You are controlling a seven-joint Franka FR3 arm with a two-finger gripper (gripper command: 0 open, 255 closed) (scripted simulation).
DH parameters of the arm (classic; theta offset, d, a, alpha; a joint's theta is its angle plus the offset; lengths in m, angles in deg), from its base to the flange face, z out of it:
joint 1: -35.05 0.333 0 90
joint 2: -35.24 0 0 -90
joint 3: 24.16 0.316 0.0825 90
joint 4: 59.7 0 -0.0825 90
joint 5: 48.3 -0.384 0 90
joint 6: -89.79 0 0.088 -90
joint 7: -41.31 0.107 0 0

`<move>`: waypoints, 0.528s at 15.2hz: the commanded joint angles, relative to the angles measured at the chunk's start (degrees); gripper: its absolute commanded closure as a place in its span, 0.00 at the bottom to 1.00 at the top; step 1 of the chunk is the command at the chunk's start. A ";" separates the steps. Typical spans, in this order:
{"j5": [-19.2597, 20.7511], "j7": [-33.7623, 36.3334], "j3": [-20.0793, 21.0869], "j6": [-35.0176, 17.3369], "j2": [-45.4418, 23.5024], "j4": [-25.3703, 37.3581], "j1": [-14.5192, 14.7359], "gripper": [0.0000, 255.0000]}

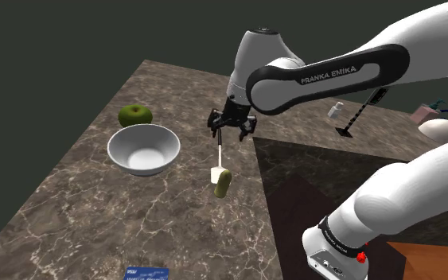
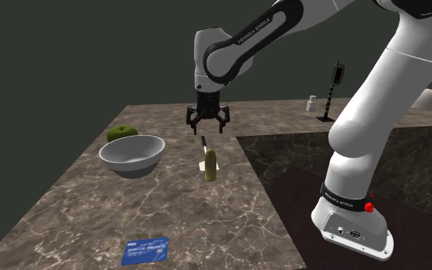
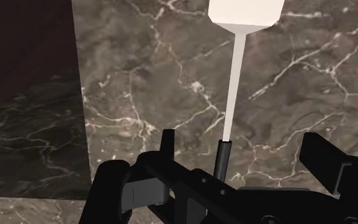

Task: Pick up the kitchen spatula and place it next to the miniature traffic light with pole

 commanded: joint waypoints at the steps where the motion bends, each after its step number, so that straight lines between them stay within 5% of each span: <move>1: 1.30 4.41 1.57 -2.33 -3.86 0.57 -0.73 0.00; 8: 3.45 6.04 2.18 -8.23 -7.94 -1.59 -1.31 0.00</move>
